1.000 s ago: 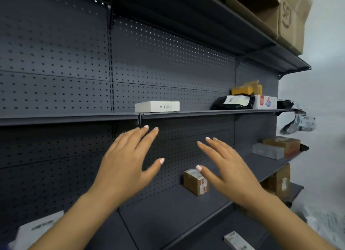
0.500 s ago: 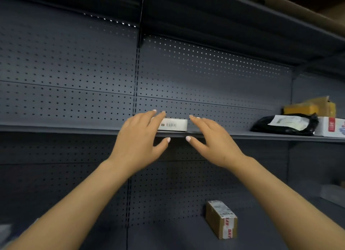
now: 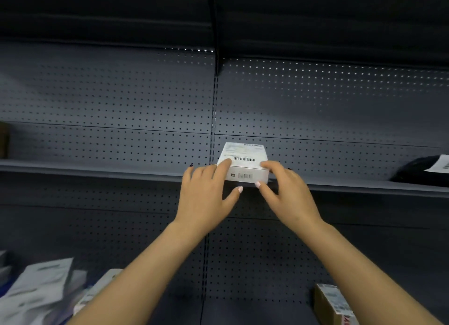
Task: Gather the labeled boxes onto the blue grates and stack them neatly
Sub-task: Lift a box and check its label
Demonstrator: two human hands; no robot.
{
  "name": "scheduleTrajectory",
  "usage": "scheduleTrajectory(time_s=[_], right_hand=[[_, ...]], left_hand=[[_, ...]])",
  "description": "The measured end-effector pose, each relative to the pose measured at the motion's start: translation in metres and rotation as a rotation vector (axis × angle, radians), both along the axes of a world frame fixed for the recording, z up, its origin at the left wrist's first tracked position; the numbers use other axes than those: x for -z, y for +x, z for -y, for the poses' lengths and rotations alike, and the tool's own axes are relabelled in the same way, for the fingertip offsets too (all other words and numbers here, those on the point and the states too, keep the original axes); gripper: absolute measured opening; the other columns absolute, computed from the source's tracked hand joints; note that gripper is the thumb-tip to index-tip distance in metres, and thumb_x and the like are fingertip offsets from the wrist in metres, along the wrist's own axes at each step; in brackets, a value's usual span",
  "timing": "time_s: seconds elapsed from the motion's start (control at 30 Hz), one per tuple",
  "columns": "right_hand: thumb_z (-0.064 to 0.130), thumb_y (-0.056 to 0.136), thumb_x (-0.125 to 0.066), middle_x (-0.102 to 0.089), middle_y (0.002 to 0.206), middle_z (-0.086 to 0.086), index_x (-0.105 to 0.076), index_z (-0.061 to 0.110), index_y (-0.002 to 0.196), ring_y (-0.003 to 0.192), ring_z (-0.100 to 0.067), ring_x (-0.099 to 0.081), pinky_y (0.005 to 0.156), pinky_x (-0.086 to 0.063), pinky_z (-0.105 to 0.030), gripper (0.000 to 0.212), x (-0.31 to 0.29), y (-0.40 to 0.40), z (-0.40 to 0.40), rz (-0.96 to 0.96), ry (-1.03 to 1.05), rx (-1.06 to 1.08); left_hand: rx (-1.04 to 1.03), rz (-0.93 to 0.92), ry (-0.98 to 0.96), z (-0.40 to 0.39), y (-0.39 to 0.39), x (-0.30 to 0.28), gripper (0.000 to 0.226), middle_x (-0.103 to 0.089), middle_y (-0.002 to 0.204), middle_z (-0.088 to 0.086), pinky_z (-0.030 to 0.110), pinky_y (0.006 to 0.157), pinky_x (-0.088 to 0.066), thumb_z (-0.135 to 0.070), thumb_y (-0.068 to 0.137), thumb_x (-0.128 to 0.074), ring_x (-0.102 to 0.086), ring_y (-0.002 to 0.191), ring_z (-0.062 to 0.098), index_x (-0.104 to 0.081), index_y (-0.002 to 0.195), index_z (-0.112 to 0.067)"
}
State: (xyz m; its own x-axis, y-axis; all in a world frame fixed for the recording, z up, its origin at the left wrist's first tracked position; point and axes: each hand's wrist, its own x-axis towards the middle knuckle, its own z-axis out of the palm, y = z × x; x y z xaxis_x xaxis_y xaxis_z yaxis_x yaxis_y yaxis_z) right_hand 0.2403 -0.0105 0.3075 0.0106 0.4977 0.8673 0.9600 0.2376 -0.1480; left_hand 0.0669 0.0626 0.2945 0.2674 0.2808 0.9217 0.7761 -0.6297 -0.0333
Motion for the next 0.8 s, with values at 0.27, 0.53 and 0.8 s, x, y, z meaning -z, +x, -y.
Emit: scheduleTrajectory(time_s=[0.27,0.53,0.8], right_hand=[[0.021,0.094,-0.056,-0.05,0.135,0.007,-0.043,0.027,0.139,0.122,-0.009,-0.047,0.098,-0.046,-0.035,0.047,0.038,-0.007,0.018,-0.049,0.17,-0.238],[0.01,0.09,-0.055,-0.046,0.14,-0.012,-0.055,0.014,0.129,0.129,-0.013,-0.043,0.102,-0.04,-0.017,0.039,0.082,-0.025,0.048,0.022,0.234,-0.372],[0.004,0.092,-0.056,-0.042,0.138,-0.018,-0.051,0.013,0.129,0.127,-0.022,-0.046,0.103,-0.043,-0.026,0.038,0.15,-0.078,0.051,0.007,0.17,-0.458]], left_hand=[[0.133,0.118,0.077,0.028,-0.009,0.041,0.061,-0.053,0.12,0.005,0.049,0.103,-0.035,-0.043,0.088,-0.053,-0.046,0.12,0.025,-0.035,0.141,-0.021],[0.204,0.046,0.027,0.062,-0.046,0.099,0.064,-0.04,0.145,0.011,0.055,0.111,-0.025,-0.036,0.087,-0.054,-0.027,0.14,0.03,-0.029,0.143,-0.019],[0.209,-0.014,-0.118,0.086,-0.11,0.16,0.066,-0.033,0.148,0.017,0.059,0.106,-0.029,-0.027,0.087,-0.058,-0.027,0.14,0.032,-0.029,0.144,-0.011]])
